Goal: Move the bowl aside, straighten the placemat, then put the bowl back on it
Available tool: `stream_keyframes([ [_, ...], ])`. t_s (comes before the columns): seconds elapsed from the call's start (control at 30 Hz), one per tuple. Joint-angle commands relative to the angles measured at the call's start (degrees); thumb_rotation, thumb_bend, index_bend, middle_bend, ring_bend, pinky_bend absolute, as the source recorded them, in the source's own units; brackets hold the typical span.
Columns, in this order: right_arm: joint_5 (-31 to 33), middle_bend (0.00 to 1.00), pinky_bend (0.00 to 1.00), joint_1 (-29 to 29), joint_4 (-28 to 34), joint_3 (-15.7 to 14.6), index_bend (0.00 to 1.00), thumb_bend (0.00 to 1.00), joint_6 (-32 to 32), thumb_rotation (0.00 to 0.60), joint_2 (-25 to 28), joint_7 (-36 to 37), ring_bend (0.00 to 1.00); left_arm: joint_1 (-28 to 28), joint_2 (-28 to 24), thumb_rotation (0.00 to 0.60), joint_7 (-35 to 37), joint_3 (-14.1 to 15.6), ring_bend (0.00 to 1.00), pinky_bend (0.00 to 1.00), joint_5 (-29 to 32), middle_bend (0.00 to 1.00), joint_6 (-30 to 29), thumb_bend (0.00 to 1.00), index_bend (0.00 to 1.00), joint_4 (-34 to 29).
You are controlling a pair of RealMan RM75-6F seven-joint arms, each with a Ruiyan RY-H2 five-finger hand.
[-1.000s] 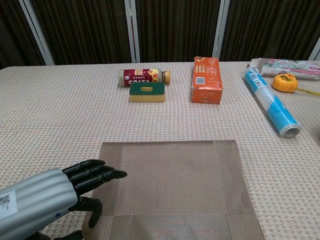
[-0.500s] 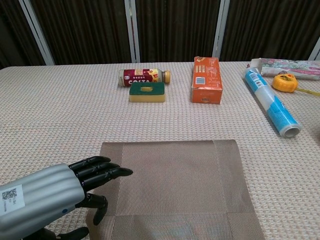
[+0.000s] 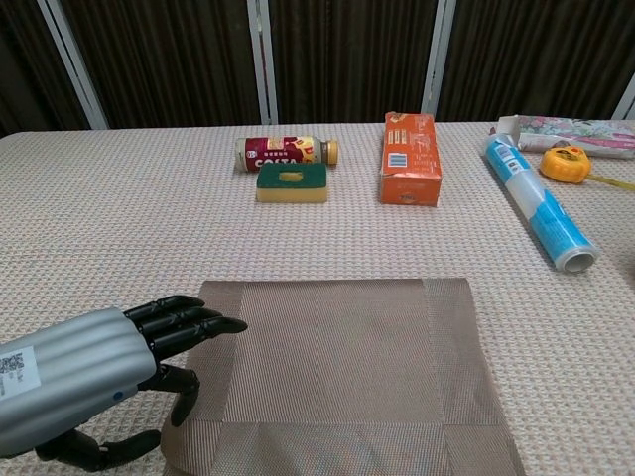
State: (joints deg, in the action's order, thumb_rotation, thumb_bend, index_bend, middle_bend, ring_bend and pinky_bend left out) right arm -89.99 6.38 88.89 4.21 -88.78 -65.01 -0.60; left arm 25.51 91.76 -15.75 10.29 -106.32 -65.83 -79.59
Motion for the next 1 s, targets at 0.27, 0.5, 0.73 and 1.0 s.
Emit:
stream_keyframes([
  [0.27, 0.16, 0.00, 0.00, -0.11, -0.04, 0.17, 0.00, 0.00, -0.04, 0.600, 0.18, 0.16, 0.00, 0.51, 2.60, 0.600, 0.29, 0.37, 0.00, 0.00, -0.56, 0.00, 0.50, 0.41, 0.50, 2.58],
  [0.5, 0.19, 0.00, 0.00, -0.16, -0.01, 0.21, 0.01, 0.00, -0.02, 0.600, 0.34, 0.43, 0.00, 0.30, 4.05, 0.600, 0.52, 0.60, 0.00, 0.00, -0.45, 0.00, 0.29, 0.42, 0.50, 4.08],
  [0.73, 0.08, 0.00, 0.00, -0.22, 0.10, 0.20, 0.01, 0.00, -0.04, 0.600, 0.52, 0.68, 0.00, 0.21, 4.96, 0.600, 0.45, 0.85, 0.00, 0.00, -0.18, 0.00, 0.44, 0.45, 0.50, 4.60],
  [1.0, -0.04, 0.00, 0.00, -0.24, 0.10, 0.22, 0.01, 0.00, -0.05, 0.600, 0.60, 0.82, 0.00, 0.29, 5.02, 0.600, 0.67, 1.26, 0.00, 0.00, 0.15, 0.00, 0.68, 0.51, 0.59, 4.38],
])
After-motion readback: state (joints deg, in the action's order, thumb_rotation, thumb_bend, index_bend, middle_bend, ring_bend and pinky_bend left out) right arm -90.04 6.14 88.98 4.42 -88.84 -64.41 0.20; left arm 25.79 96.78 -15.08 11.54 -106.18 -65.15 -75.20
